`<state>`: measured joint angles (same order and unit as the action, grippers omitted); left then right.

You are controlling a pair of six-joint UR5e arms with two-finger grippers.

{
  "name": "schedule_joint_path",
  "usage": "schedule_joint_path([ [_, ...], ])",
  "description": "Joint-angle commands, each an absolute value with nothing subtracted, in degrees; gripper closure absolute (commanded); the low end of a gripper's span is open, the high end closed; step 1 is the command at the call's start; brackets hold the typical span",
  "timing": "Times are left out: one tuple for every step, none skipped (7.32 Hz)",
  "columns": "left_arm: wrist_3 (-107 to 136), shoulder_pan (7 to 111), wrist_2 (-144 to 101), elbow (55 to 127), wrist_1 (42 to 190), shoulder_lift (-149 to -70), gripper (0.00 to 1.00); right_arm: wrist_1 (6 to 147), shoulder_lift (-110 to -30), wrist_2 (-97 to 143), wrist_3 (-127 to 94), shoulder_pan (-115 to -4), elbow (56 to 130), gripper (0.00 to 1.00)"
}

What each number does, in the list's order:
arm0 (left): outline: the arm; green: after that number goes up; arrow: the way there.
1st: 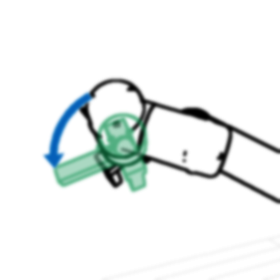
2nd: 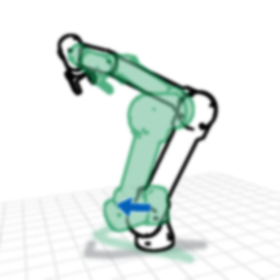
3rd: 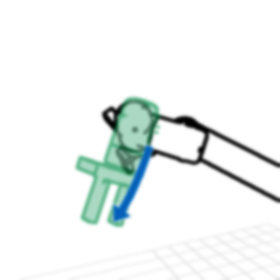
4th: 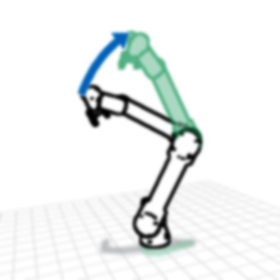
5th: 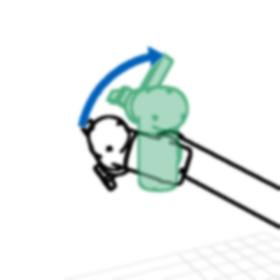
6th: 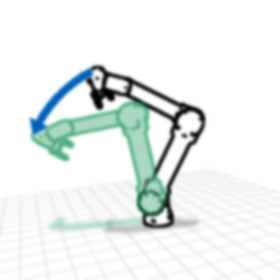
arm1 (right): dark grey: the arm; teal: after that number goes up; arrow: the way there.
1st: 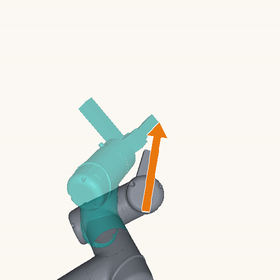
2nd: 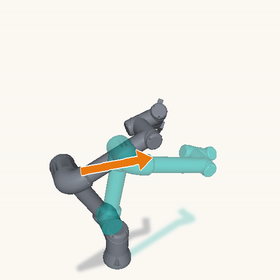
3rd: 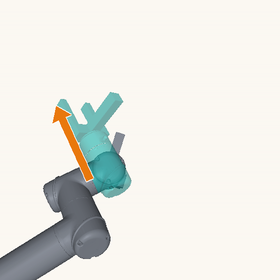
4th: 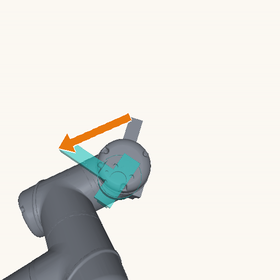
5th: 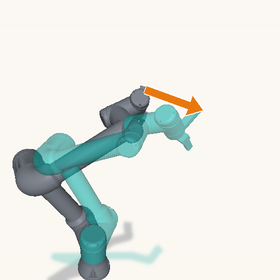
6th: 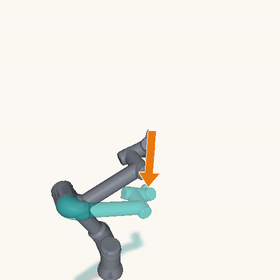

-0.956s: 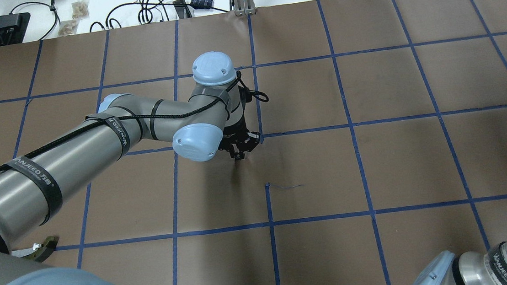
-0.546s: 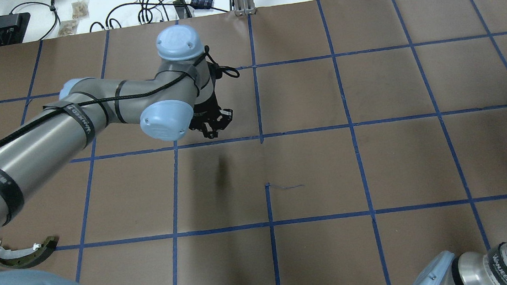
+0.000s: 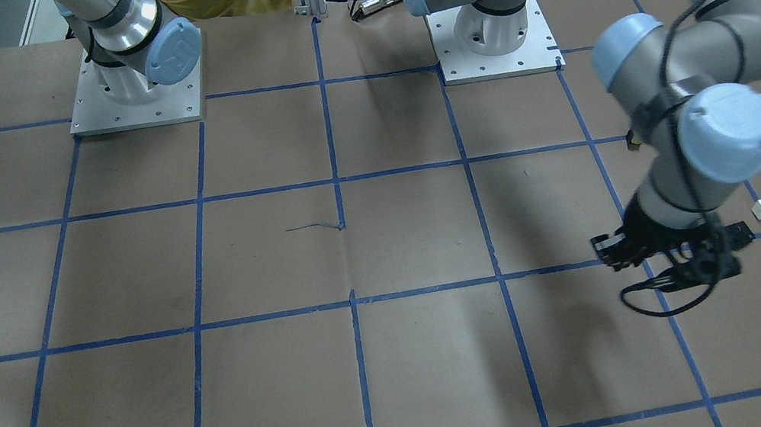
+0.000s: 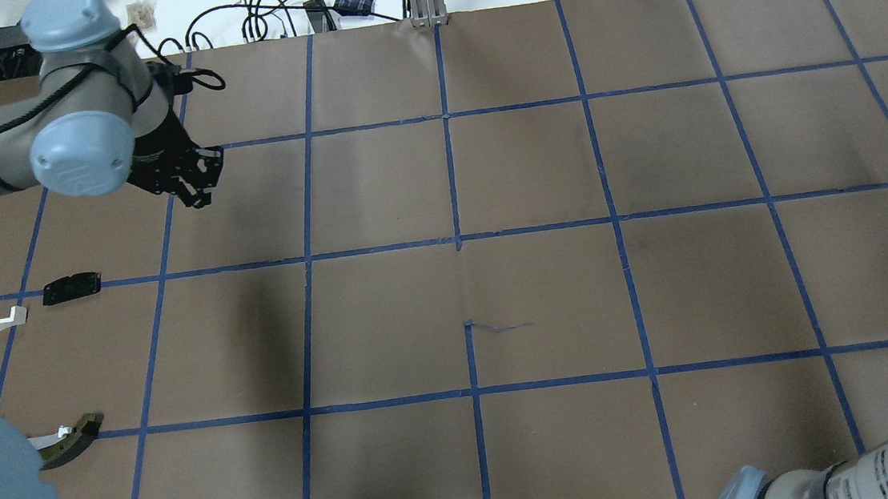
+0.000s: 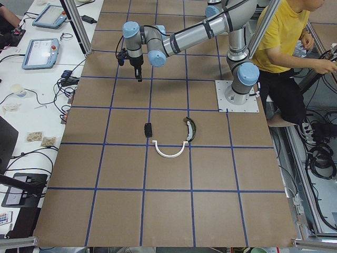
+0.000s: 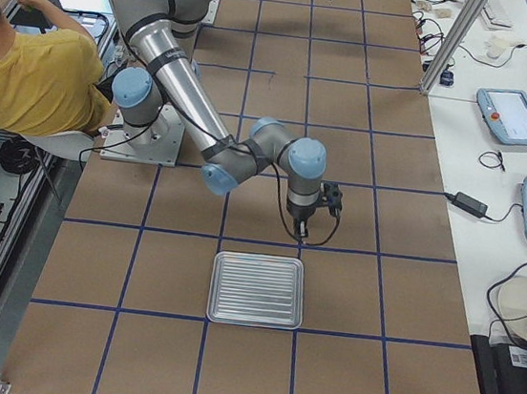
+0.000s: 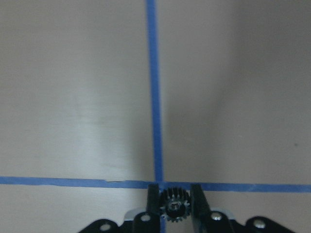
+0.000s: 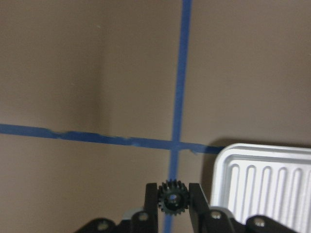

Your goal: Place bearing gear from tray to pile

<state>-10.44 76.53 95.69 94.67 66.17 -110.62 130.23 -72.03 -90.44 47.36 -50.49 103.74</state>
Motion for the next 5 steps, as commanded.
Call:
schedule_joint_path([
  [-28.05,59.85,96.15,96.06,66.53,-111.7,1.0,129.73,-78.74,-91.66,26.3,-72.57,109.42,0.95],
  [-33.69,53.15,95.8,98.15,66.19,-112.58,1.0,130.77,-78.4,-92.19,15.58,-83.56,109.34,0.96],
  [-36.36,49.35,95.97,99.91,65.66,-112.67,1.0,130.87,-76.4,-91.59,7.55,-92.11,109.16,0.97],
  [-36.56,47.83,96.06,100.19,65.22,-113.55,1.0,132.09,-73.59,-91.58,3.56,-99.59,107.85,0.97],
  [-36.3,47.64,96.06,100.72,65.21,-115.21,1.0,133.75,-70.35,-91.58,2.82,-106.98,105.84,0.97],
])
